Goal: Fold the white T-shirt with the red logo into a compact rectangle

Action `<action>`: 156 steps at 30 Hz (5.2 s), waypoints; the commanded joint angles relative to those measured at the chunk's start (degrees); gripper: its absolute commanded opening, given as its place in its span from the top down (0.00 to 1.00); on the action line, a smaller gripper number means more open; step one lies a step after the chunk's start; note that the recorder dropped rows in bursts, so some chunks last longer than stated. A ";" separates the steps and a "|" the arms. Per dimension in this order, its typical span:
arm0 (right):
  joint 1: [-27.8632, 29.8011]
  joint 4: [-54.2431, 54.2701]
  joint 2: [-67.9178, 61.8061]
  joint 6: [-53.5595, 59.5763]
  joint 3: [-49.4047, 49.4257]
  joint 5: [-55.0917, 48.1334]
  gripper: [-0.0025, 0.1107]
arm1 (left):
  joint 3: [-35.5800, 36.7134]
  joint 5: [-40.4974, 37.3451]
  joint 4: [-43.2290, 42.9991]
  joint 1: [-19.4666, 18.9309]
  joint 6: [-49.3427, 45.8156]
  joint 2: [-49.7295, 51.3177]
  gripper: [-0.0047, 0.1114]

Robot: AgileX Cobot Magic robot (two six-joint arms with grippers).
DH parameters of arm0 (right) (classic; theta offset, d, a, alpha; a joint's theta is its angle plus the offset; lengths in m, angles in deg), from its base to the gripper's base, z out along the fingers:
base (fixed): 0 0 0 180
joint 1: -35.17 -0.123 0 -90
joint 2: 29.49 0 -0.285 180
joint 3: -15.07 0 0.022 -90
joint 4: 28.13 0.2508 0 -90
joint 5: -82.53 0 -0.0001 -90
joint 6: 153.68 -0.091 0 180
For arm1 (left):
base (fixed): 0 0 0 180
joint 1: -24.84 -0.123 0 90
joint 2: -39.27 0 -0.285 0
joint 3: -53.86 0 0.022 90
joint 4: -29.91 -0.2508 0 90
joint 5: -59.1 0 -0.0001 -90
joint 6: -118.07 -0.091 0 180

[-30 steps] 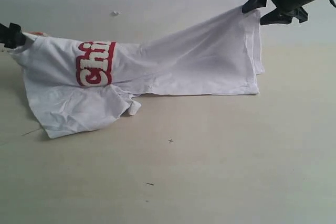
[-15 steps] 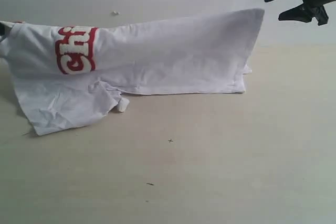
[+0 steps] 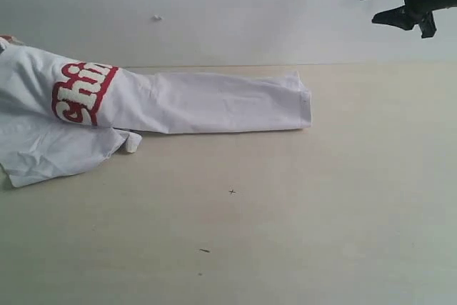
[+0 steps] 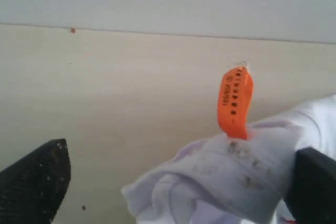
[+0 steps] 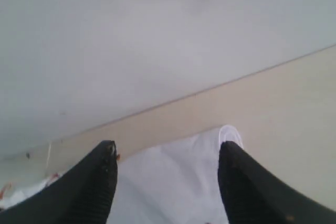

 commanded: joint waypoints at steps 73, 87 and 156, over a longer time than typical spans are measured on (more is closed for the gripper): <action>-16.86 -42.77 -4.28 -8.04 -4.95 20.69 0.53 | -0.67 -6.51 -4.23 0.15 -3.71 0.13 0.07; -16.86 -42.15 -4.20 -5.92 -13.40 5.41 0.32 | -0.67 -18.97 12.37 -1.07 -11.45 1.17 0.07; -22.53 -16.48 -3.51 8.79 -16.13 -8.81 0.41 | -5.37 -32.21 43.38 -7.93 1.18 12.99 0.07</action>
